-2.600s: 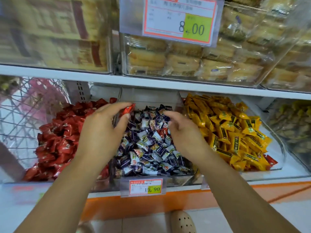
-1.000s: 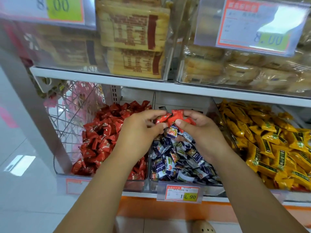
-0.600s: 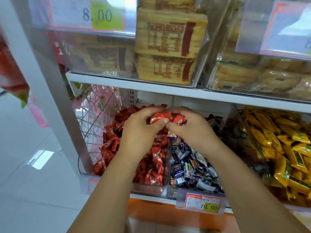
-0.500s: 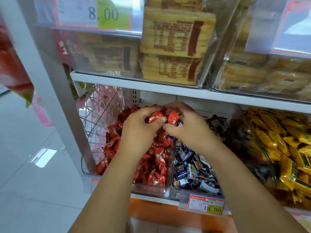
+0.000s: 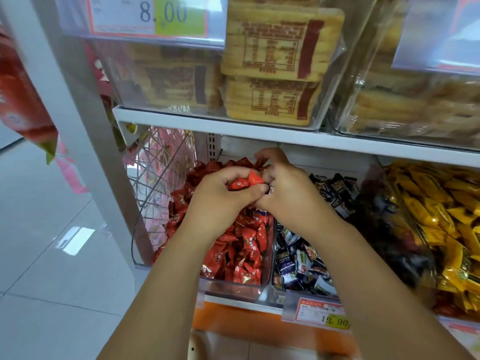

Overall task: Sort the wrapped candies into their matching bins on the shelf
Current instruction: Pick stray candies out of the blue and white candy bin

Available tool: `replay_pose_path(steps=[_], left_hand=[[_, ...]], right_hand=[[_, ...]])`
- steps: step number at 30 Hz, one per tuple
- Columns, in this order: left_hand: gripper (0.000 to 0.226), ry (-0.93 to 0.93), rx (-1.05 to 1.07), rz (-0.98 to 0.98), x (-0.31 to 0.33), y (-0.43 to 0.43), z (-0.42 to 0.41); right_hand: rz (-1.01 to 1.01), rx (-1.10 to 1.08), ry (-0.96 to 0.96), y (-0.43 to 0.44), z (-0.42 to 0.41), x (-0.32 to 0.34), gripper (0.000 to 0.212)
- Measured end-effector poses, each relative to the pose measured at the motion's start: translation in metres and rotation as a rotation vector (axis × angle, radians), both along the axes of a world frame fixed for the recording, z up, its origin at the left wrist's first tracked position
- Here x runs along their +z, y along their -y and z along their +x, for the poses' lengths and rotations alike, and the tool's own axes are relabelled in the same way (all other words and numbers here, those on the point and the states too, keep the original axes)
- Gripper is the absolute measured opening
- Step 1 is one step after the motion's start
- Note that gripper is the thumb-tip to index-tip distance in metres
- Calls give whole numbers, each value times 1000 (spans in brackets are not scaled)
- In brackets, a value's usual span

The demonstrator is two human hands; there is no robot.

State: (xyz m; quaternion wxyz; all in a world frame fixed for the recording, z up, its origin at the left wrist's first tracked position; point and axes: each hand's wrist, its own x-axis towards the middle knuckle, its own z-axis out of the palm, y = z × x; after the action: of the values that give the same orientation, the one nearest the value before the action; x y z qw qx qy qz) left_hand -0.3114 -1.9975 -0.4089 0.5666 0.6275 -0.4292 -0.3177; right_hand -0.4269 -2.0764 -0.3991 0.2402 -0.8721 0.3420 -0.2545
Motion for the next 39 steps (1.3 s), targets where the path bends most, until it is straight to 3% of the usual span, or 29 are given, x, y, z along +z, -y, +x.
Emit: replay_pose_path(steps=[3, 5, 8, 10, 11, 13, 15, 18, 23, 26, 32, 35, 39], left_hand=[[7, 24, 167, 1, -3, 3, 3], [15, 92, 263, 42, -7, 5, 10], [39, 292, 254, 133, -12, 6, 16], [46, 507, 243, 157, -9, 6, 10], [46, 580, 227, 147, -5, 6, 5], [42, 596, 123, 85, 1, 5, -8], [43, 572, -10, 64, 2, 5, -20], [49, 615, -152, 109, -4, 7, -30], [51, 591, -172, 120, -7, 11, -29], [51, 570, -172, 125, -6, 12, -27], [46, 511, -141, 128, -5, 13, -27], [43, 507, -110, 118, -5, 11, -28], [37, 534, 55, 112, -2, 8, -23]], right_hand=[[148, -10, 86, -1, -5, 1, 44], [318, -86, 214, 0, -17, 7, 50], [305, -279, 251, 17, -46, 11, 30], [230, -379, 129, 31, -69, 10, 18], [178, -420, -19, 36, -79, 9, 17], [56, -470, -279, 40, -94, 5, 20], [32, -406, -268, 38, -94, 1, 22], [164, -202, -231, 27, -79, -15, 28], [290, -381, -443, 48, -100, -36, 38], [287, -354, -580, 48, -106, -39, 36], [265, -438, -401, 42, -102, -38, 21], [204, -445, -74, 38, -94, -22, 21], [263, -339, 293, 28, -59, -7, 14]])
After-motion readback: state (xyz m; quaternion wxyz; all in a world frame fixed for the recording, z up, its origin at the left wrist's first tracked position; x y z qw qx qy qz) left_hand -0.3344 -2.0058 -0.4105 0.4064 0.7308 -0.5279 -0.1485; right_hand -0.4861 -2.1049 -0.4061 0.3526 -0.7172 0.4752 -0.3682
